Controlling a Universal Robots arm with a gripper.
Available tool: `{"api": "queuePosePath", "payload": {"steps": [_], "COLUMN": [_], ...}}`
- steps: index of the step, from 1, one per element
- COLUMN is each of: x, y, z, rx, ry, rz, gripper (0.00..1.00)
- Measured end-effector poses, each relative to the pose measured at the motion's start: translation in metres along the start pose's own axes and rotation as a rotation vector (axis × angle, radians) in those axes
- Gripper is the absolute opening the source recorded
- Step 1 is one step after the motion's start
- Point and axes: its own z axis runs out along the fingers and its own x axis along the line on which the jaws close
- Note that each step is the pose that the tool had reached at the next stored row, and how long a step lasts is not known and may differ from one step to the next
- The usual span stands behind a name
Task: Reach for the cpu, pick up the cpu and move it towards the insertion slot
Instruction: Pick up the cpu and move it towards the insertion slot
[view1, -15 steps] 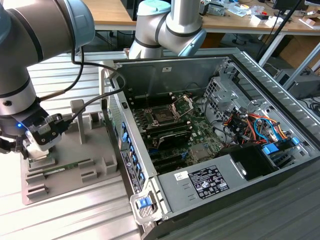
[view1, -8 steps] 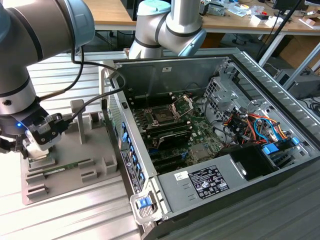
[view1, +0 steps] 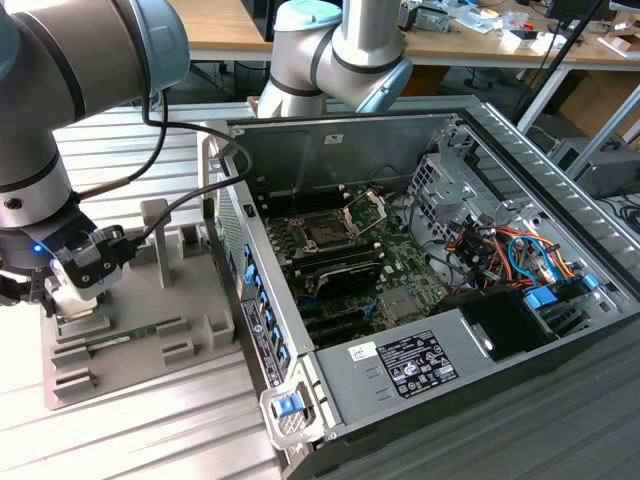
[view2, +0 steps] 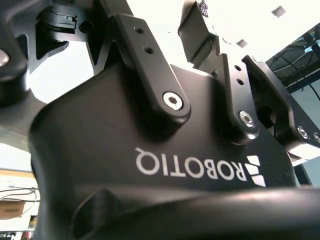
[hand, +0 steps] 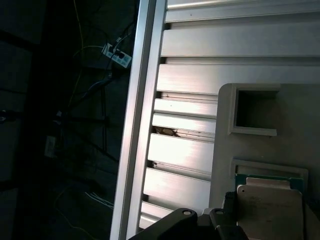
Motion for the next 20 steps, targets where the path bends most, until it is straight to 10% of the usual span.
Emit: {"api": "queuePosePath", "payload": {"steps": [20], "x": [0.0], "y": [0.0002], "z": [-0.0056], "rx": [0.0], "ry": [-0.0001], "rz": [0.0], "gripper": [0.55]}}
